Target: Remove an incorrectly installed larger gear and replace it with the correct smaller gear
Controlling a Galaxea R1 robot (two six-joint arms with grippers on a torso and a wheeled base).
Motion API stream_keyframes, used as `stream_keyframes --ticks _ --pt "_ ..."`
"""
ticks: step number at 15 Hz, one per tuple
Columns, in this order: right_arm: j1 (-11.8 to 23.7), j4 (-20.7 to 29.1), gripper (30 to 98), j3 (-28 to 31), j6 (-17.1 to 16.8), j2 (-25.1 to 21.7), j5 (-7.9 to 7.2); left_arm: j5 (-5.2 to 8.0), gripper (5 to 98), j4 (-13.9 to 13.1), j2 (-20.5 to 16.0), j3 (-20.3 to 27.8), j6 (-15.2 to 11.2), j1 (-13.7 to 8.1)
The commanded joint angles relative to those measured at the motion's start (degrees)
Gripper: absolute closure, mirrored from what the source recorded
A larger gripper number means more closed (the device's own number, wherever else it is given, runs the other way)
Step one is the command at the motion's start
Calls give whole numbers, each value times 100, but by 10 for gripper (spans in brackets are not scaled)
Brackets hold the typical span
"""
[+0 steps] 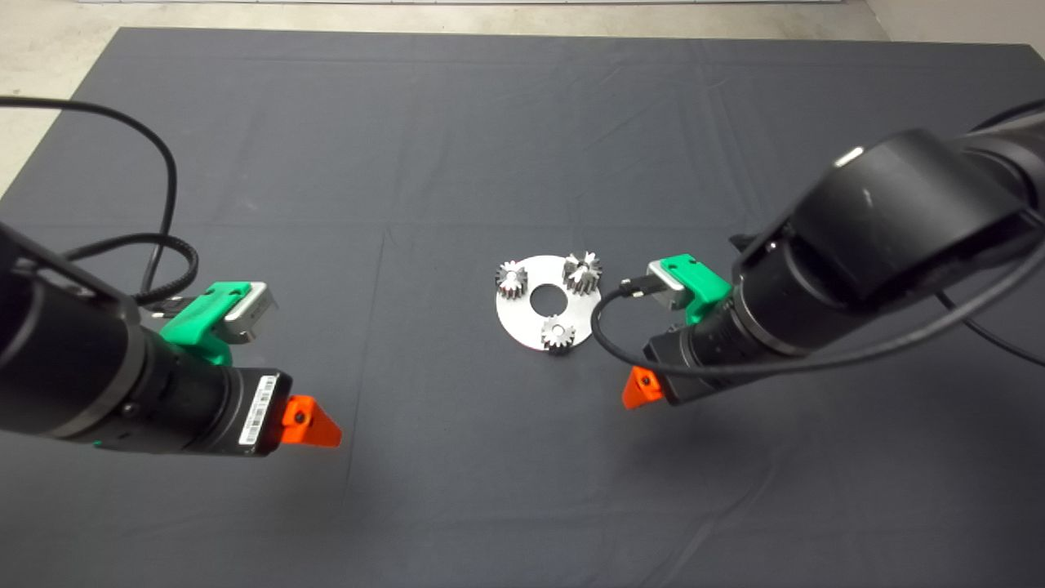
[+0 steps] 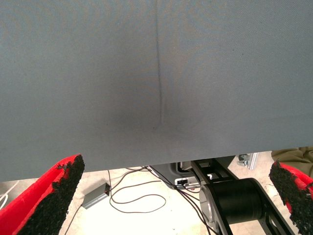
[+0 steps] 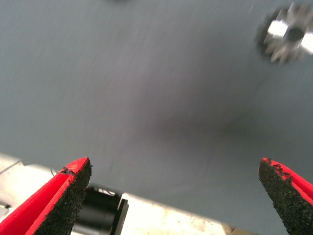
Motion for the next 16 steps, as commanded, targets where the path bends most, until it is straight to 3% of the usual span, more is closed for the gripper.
stream_keyframes --ticks 1,4,9,13,16 --pt "-492 -28 383 -2429 -2002 34 -719 28 61 -16 14 10 20 -58" --pt "-484 -45 383 -3868 -2919 490 -710 28 61 -16 14 10 20 -58" --pt "-334 -124 383 -3924 -2939 1031 -727 28 61 -16 65 -76 20 -60" --pt "195 -72 383 -4196 -3027 1178 -727 36 61 -16 497 -341 20 -58" --pt "272 -81 383 -4203 -3027 1169 -725 28 61 -7 700 -429 20 -58"
